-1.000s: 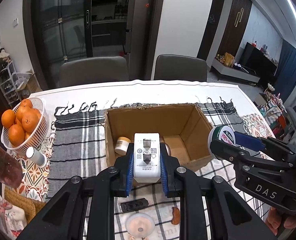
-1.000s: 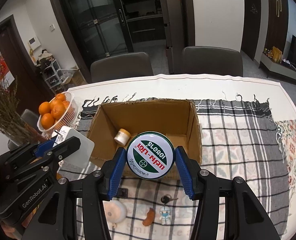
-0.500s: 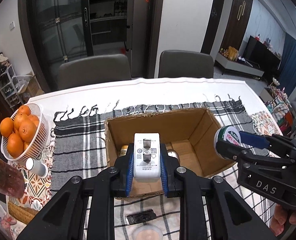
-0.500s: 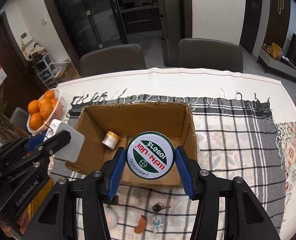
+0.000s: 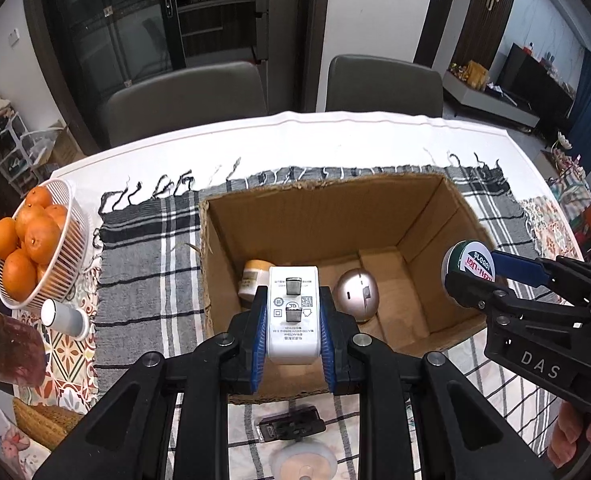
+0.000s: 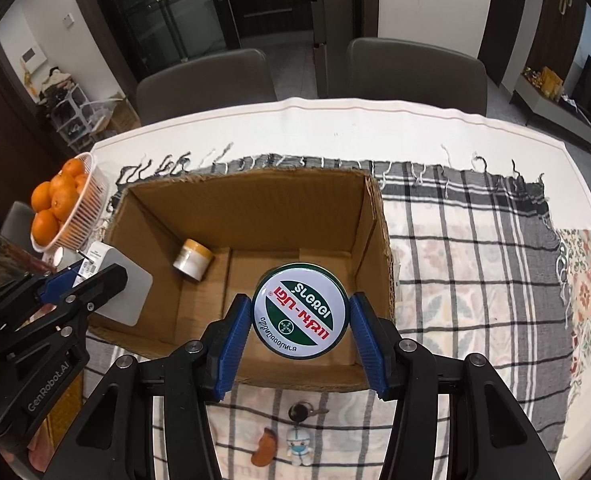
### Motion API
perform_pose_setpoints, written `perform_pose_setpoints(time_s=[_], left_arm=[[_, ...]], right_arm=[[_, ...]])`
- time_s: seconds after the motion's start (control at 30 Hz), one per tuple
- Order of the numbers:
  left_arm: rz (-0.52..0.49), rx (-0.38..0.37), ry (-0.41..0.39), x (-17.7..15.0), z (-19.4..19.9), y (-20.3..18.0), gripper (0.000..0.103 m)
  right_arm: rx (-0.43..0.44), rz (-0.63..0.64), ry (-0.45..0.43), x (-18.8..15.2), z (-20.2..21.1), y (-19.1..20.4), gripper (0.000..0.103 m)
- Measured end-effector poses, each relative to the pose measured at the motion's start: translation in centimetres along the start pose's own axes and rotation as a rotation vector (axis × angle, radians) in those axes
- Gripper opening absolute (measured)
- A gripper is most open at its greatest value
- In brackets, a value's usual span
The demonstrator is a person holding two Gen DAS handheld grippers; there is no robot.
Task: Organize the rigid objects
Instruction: 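Open right tool releasing tin into box while left tool releases plug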
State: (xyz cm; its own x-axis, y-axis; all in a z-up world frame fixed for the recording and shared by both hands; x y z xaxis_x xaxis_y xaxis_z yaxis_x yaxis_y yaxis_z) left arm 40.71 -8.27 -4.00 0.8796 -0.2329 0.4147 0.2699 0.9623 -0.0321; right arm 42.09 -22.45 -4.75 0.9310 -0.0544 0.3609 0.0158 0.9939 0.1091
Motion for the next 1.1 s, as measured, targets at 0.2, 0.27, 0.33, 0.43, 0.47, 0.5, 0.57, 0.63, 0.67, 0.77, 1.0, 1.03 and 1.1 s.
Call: perform_pose_setpoints(time_s=[0.2,0.27,0.33,0.43,0.47,0.5,0.57,0.63,0.67,0.77,1.0,1.03,1.1], left_arm=[[0.002,0.014,0.043,-0.3,-1.6,0.3,0.023],[0.01,0.013,0.063,-0.5,-2.2,0.4,0.023],[0.013,0.014,0.079,-0.7,-2.6,0.4,0.023],[0.021,0.015,0.075,-0.8,-2.5,0.4,0.025],[0.018,0.018,0.067,-0.7,-2.3,0.3,0.025],[0.012,0.021,0.06,-0.7,-2.1,0.3,0.025],[0.001,0.028,0.041,-0.6,-1.5,0.1,0.025],[0.001,0.033,0.025,-0.7,-0.8,0.1,0.025],[0.003,0.033,0.02,-0.8,-0.5,0.1,0.025],[0.01,0.028,0.008,-1.2,0.3,0.1,0.025],[0.025,-0.016,-0.032,-2.8,2.8,-0.3,0.025],[0.024,-0.016,-0.039,-3.1,3.2,-0.3,0.025],[0.025,-0.019,-0.05,-3.5,3.8,-0.4,0.025]], right_arm=[[-0.019,0.012,0.029,-0.2,-1.3,-0.1,0.052],[-0.019,0.011,0.042,-0.3,-1.8,-0.1,0.052],[-0.017,0.014,0.053,-0.4,-2.2,0.0,0.052],[-0.008,0.004,0.058,-0.5,-2.4,-0.1,0.054],[-0.009,-0.001,0.055,-0.5,-2.4,-0.2,0.054],[-0.006,-0.003,0.054,-0.5,-2.3,-0.2,0.054],[0.002,-0.002,0.044,-0.7,-2.0,-0.1,0.054],[0.0,0.007,0.025,-0.9,-1.5,0.1,0.054],[-0.002,0.007,0.015,-1.0,-1.1,0.1,0.054],[-0.007,0.011,-0.001,-1.2,-0.3,0.3,0.054],[0.003,0.015,-0.053,-2.3,2.2,0.9,0.054],[0.006,0.016,-0.06,-2.4,2.5,1.0,0.054],[0.015,0.016,-0.074,-2.9,3.2,1.2,0.054]])
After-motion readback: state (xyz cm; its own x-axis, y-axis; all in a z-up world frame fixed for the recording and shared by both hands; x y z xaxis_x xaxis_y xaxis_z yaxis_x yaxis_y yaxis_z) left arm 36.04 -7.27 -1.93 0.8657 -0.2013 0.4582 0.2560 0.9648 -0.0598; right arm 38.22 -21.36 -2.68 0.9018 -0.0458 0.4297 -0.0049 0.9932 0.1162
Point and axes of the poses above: each gripper's, at about its wrist camera, not at the fingertips, and z roughly against the way its jaws point, y to its left, x to its top, the point moved 7 cm from there along -z, roughly the way its jaws point, and after that the axes turned 5 degrees about y, right-handed, at the moved point
